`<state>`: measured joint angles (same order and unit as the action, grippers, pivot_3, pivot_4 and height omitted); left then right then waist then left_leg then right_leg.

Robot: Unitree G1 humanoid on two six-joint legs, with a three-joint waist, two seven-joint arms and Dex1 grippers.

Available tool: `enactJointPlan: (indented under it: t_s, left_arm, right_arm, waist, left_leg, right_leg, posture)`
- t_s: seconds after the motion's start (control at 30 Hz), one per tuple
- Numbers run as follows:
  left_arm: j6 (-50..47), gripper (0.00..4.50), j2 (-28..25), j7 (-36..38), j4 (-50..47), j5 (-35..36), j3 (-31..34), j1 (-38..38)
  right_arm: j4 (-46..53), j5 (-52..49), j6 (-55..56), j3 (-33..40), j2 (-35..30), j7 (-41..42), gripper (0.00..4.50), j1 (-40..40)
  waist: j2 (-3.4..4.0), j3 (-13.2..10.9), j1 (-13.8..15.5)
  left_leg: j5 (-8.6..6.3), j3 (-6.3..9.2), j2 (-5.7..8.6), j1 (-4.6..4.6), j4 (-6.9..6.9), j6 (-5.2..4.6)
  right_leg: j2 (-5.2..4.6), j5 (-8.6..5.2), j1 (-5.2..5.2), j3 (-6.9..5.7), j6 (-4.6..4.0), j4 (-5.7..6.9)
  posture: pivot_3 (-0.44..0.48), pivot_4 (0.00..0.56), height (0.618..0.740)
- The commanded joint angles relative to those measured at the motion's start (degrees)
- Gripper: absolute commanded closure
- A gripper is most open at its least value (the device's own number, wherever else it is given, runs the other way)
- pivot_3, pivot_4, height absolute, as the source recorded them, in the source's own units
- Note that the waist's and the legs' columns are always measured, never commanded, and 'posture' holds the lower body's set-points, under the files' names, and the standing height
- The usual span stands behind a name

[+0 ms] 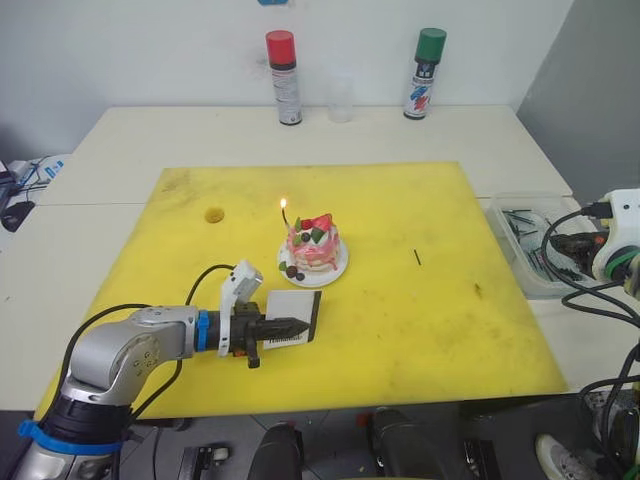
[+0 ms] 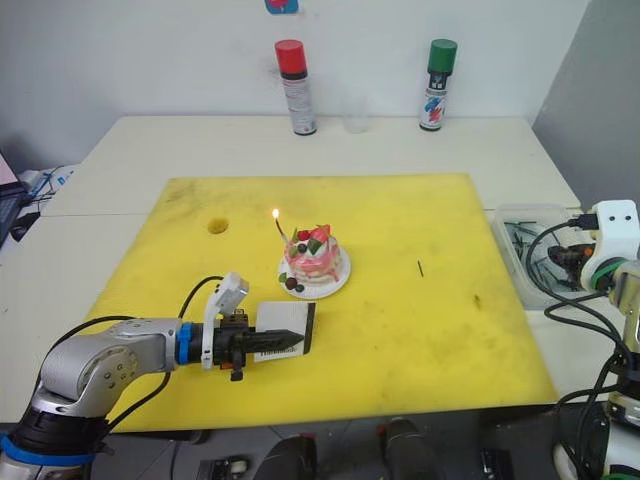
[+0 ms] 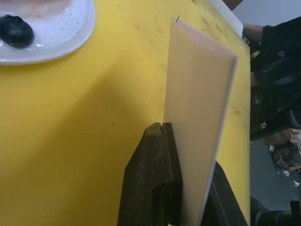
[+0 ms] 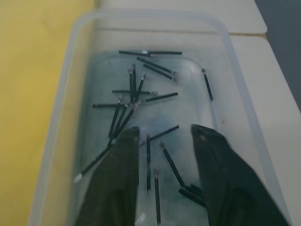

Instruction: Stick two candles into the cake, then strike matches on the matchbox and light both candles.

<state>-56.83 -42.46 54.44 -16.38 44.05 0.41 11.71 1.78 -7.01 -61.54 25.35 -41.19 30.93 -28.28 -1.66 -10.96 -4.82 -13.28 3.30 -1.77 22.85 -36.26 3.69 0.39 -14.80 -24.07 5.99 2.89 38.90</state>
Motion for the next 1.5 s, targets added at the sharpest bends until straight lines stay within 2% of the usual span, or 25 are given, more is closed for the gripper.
enactJointPlan:
  t_s: [0.03,0.13,0.17,0.23,0.33,0.5,0.63,0.77,1.0,1.1,1.43,1.47,1.5]
  left_arm:
    - [0.7,4.50,0.0,0.2,-2.2,1.0,0.9,-0.5]
    - [0.8,4.50,-0.2,0.3,-2.1,1.0,1.1,-0.7]
    - [0.9,4.50,-0.2,0.4,-2.0,1.0,1.2,-0.7]
    - [1.0,4.50,-0.3,0.5,-1.9,0.9,1.2,-0.7]
    - [0.9,4.50,-0.5,0.6,-1.7,0.8,1.4,-0.3]
    - [0.3,4.50,-1.2,0.7,-1.9,1.2,2.1,0.0]
    - [-0.1,4.50,-1.7,0.7,-2.5,1.5,2.5,-0.3]
    - [-0.2,4.50,-2.3,0.8,-2.5,1.7,2.6,-0.3]
    - [-0.4,4.50,-2.6,0.6,-2.9,2.0,2.8,-0.4]
    - [-0.2,4.50,-2.6,0.4,-3.0,1.9,2.7,-0.5]
    - [0.4,4.50,-2.5,0.3,-3.1,1.4,2.4,-0.9]
    - [0.5,4.50,-2.4,0.3,-3.0,1.3,2.4,-0.9]
    - [0.5,4.50,-2.4,0.3,-3.0,1.3,2.4,-1.0]
  right_arm:
    - [3.2,-1.6,3.4,2.4,-1.2,-2.1,1.32,-2.2]
    - [9.9,-4.6,4.9,0.9,-0.7,-0.8,0.23,-2.4]
    - [12.4,-5.8,5.1,0.3,-0.1,-0.1,0.03,-2.2]
    - [16.7,-7.8,5.8,-1.6,0.8,0.8,0.03,-1.2]
    - [25.0,-8.8,10.2,-8.0,4.4,1.0,0.03,4.4]
    - [28.8,-5.7,15.5,-14.4,13.9,-7.1,0.03,11.0]
    - [26.1,-2.8,21.9,-18.8,18.5,-10.7,0.03,15.6]
    - [20.4,-0.6,26.0,-22.0,22.6,-14.0,0.03,16.1]
    - [14.4,1.5,24.2,-24.5,26.4,-18.1,0.03,14.3]
    - [13.7,2.0,22.3,-25.4,27.9,-19.5,0.58,14.2]
    - [15.8,0.1,15.3,-24.3,30.6,-21.1,4.16,11.8]
    - [16.0,-0.1,14.9,-24.2,30.6,-21.0,4.46,11.6]
    - [16.2,-0.4,14.2,-23.8,30.6,-20.9,4.46,11.3]
  waist:
    - [0.00,0.0,0.0]
    - [0.00,0.0,0.0]
    - [0.01,0.0,0.0]
    - [0.01,0.0,0.0]
    - [-0.05,0.0,0.1]
    - [-0.04,0.0,0.1]
    - [-0.04,0.0,0.1]
    - [-0.04,0.0,0.0]
    - [-0.04,0.0,0.0]
    - [-0.04,0.0,0.0]
    - [-0.04,0.0,0.0]
    - [-0.04,0.0,0.0]
    - [-0.04,0.0,0.0]
  left_leg:
    - [0.00,0.01,0.00,0.00,0.01,0.00]
    - [0.00,0.02,0.00,0.02,0.06,0.00]
    - [0.00,0.01,0.00,0.02,0.08,0.00]
    - [0.00,0.02,-0.01,0.01,0.12,0.00]
    - [0.00,0.11,-0.02,0.00,0.15,0.00]
    - [0.00,0.11,-0.02,0.06,0.11,0.01]
    - [0.00,0.14,-0.02,0.05,0.12,0.01]
    - [0.00,0.12,-0.03,0.03,0.12,0.01]
    - [0.00,0.13,-0.03,0.01,0.12,0.01]
    - [0.00,0.13,-0.03,0.01,0.14,0.01]
    - [0.00,0.14,-0.04,-0.04,0.12,0.01]
    - [0.00,0.14,-0.04,-0.03,0.11,0.01]
    - [0.00,0.14,-0.04,-0.03,0.12,0.01]
  right_leg:
    - [0.00,0.00,0.01,-0.01,0.00,-0.02]
    - [0.00,-0.01,0.00,-0.03,0.00,-0.06]
    - [0.00,-0.01,-0.01,-0.01,0.00,-0.06]
    - [0.01,-0.02,-0.02,-0.02,-0.01,-0.06]
    - [0.02,-0.03,0.01,-0.09,-0.03,-0.08]
    - [0.01,-0.03,-0.01,-0.09,-0.02,-0.09]
    - [0.01,-0.03,-0.02,-0.12,-0.03,-0.06]
    - [0.01,-0.03,-0.03,-0.10,-0.03,-0.06]
    - [0.02,-0.04,-0.03,-0.11,-0.05,-0.03]
    - [0.02,-0.04,-0.03,-0.11,-0.06,-0.03]
    - [0.02,-0.03,0.00,-0.11,-0.04,-0.02]
    - [0.02,-0.03,0.00,-0.11,-0.04,-0.02]
    - [0.02,-0.03,-0.01,-0.11,-0.04,-0.02]
  posture:
    - [0.000,0.150,0.740]
    - [0.000,0.150,0.740]
    - [0.000,0.150,0.740]
    - [0.000,0.150,0.740]
    - [0.000,0.150,0.740]
    - [0.000,0.150,0.740]
    - [0.000,0.150,0.740]
    - [0.000,0.150,0.740]
    - [0.000,0.150,0.740]
    - [0.000,0.150,0.740]
    - [0.000,0.150,0.740]
    - [0.000,0.150,0.740]
    - [0.000,0.150,0.740]
